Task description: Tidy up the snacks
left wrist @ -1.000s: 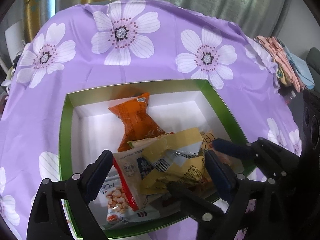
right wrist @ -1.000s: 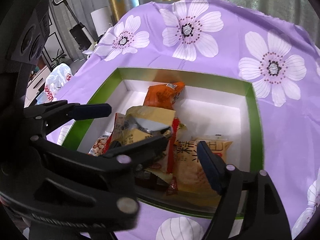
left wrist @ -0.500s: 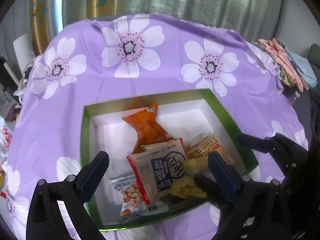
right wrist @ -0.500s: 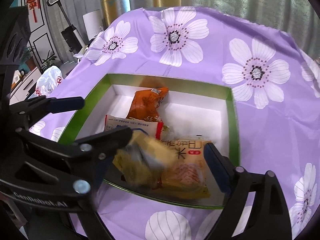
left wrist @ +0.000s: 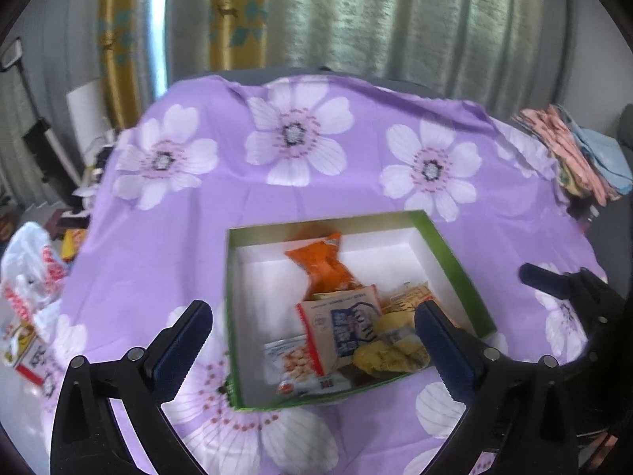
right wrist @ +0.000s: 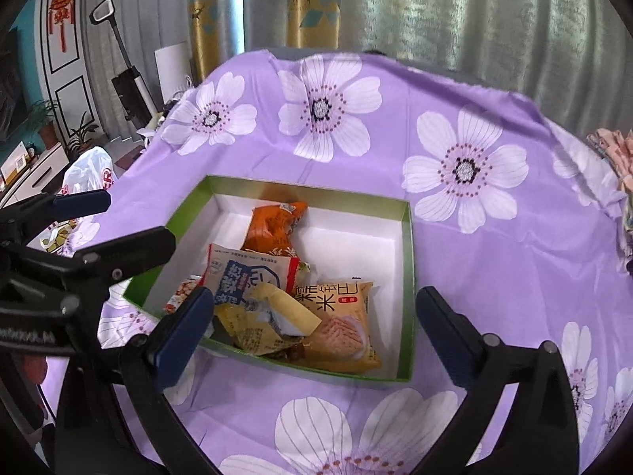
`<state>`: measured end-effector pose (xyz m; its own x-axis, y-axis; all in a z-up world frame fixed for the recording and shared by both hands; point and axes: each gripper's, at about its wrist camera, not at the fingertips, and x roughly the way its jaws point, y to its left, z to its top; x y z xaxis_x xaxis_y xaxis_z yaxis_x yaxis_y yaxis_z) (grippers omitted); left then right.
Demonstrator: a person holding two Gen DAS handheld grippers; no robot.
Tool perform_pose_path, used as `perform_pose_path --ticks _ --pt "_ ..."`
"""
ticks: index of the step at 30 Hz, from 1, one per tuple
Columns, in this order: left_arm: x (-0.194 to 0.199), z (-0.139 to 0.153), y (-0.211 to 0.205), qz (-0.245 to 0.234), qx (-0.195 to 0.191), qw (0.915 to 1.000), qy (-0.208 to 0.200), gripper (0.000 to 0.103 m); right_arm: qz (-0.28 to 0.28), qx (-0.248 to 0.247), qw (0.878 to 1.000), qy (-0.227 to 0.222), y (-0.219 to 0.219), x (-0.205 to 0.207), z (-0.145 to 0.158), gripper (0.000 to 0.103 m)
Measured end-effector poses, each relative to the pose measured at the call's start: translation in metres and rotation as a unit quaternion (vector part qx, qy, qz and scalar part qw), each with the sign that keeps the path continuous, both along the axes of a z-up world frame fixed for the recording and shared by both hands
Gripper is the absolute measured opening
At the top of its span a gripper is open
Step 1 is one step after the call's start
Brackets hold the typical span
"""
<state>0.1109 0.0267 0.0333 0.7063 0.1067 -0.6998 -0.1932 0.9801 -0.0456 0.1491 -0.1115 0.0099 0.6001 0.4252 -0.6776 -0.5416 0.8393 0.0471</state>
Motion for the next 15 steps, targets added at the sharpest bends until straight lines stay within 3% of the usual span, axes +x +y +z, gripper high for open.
perform_pose_path --ticks 15 --pt "-0.043 0.037 -0.001 0.024 0.031 0.9991 -0.018 0.102 0.019 0.016 0.999 -0.036 -0.006 -0.047 0.046 0.103"
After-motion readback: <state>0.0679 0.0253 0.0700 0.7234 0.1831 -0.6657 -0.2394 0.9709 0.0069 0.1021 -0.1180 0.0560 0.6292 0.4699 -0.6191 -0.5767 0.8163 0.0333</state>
